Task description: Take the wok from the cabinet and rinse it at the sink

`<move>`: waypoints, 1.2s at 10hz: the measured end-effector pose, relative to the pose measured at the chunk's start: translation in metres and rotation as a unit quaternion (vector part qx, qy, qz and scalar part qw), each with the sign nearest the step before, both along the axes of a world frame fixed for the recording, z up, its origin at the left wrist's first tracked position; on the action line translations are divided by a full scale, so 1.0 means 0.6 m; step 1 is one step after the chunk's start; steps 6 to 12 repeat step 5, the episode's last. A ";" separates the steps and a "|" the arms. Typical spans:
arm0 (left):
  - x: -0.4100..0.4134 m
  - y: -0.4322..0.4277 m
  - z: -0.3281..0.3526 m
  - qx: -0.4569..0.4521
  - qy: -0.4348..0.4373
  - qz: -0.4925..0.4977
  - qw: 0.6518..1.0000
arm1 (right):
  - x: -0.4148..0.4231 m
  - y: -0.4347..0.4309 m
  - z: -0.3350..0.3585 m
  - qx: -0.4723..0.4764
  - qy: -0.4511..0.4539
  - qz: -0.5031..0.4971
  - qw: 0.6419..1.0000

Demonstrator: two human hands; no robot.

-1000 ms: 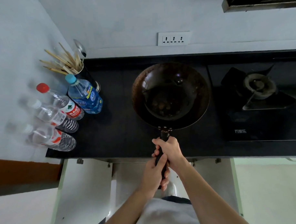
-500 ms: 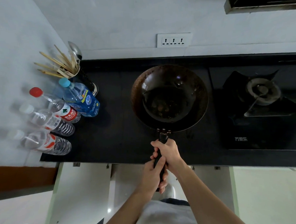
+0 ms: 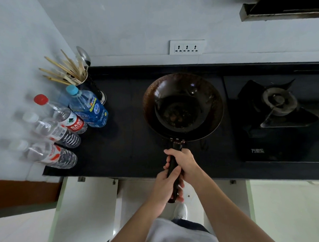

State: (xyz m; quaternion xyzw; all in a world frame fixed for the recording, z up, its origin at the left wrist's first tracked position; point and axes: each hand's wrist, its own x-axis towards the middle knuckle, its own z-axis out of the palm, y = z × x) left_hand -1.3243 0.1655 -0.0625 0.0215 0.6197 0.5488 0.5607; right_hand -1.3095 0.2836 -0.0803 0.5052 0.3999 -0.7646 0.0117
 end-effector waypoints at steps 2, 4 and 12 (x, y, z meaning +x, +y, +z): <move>-0.008 -0.007 0.003 -0.023 0.080 -0.030 0.996 | -0.004 0.002 0.004 0.032 -0.041 0.032 0.998; -0.027 -0.026 0.008 -0.065 0.265 -0.058 0.960 | 0.005 0.006 0.008 0.214 -0.137 0.179 0.950; -0.051 -0.042 0.022 -0.092 0.399 -0.082 0.909 | 0.025 0.002 0.040 0.303 -0.168 0.229 0.910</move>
